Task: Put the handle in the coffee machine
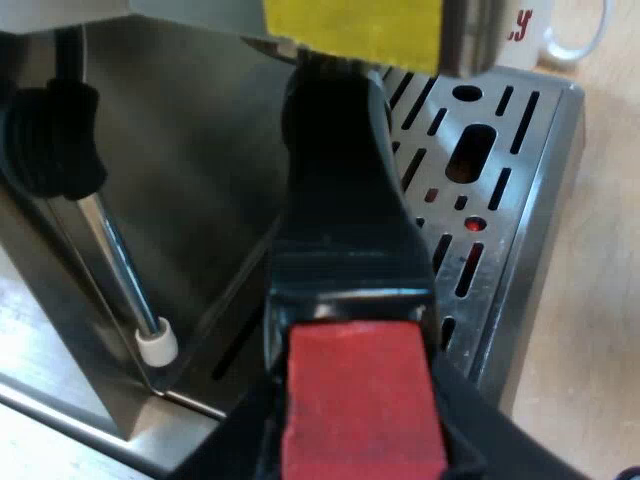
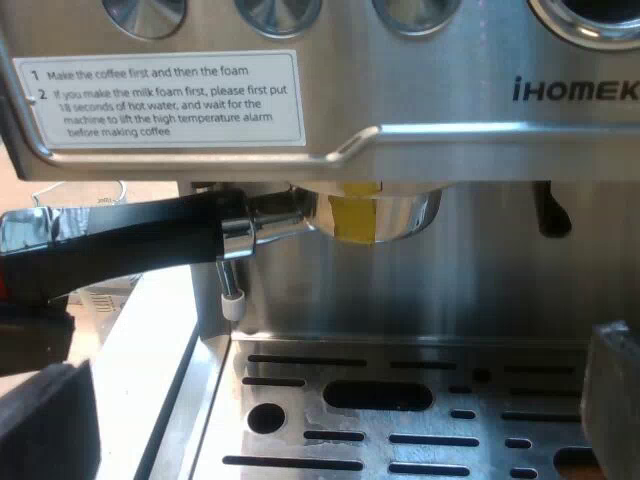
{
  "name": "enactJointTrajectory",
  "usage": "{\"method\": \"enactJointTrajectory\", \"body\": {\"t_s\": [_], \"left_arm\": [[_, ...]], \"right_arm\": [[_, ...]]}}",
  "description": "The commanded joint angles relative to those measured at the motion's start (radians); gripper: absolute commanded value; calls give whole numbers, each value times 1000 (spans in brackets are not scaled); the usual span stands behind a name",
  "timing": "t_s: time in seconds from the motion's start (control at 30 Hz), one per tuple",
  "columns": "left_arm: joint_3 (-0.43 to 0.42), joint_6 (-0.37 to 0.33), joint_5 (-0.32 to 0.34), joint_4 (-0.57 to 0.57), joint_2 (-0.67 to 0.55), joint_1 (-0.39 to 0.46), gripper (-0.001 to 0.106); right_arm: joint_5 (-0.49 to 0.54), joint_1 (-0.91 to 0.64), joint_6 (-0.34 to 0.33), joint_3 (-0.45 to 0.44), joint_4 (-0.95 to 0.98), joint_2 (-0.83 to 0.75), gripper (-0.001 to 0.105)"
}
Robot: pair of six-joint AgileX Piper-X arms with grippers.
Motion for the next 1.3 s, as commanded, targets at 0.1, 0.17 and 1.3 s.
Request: {"method": "enactJointTrajectory", "body": {"t_s": [0.1, 0.17, 1.3], "left_arm": [[-27, -91, 323, -65, -28, 29, 0], [-27, -91, 360, -65, -28, 48, 0], [107, 69, 182, -84, -28, 33, 0]], "right_arm": [[4, -6, -5, 0, 1, -3, 102], [4, -6, -5, 0, 1, -3, 102], [4, -6, -5, 0, 1, -3, 102]]}}
